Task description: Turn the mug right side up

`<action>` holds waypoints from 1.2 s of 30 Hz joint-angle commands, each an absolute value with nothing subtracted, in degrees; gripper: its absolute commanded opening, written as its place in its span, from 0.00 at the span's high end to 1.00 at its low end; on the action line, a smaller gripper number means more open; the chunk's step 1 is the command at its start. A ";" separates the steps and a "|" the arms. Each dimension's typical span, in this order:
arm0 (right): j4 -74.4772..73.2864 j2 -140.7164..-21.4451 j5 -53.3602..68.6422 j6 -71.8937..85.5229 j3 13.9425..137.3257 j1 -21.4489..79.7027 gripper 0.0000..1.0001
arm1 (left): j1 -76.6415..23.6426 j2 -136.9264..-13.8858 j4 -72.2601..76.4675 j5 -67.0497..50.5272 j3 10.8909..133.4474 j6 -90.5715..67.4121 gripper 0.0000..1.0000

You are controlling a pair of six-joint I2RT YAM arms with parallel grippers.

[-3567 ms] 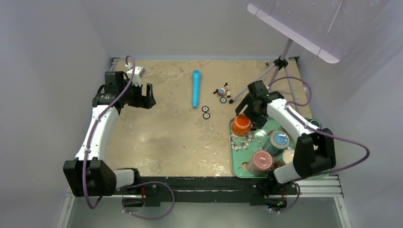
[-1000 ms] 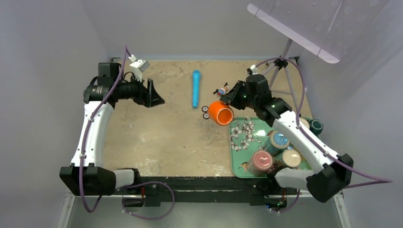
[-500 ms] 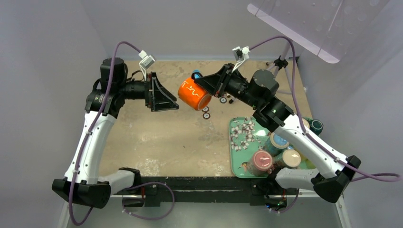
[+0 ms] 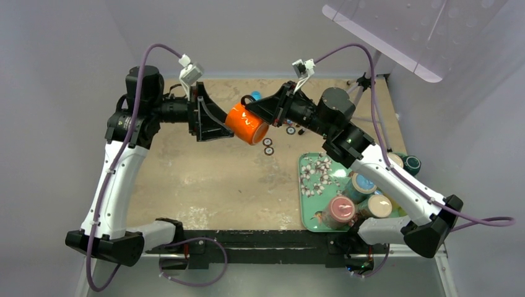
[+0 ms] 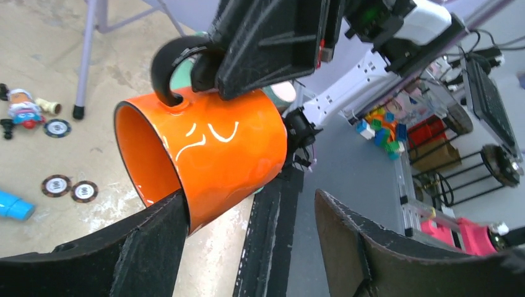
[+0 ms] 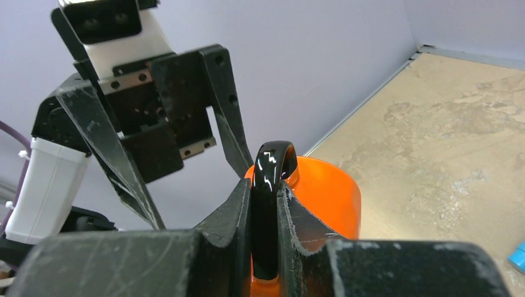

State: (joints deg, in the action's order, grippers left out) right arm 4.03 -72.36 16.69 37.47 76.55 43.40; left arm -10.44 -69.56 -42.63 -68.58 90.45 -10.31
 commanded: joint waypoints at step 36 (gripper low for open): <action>-53.20 -84.39 -25.71 39.38 89.75 41.67 0.03 | 1.80 -102.05 -52.90 -7.13 87.35 30.40 1.00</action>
State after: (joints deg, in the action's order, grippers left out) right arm -38.02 -82.89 -17.21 32.58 86.76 41.98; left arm 0.80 -100.88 -55.31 -6.48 85.06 28.86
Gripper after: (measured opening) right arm 0.977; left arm 0.097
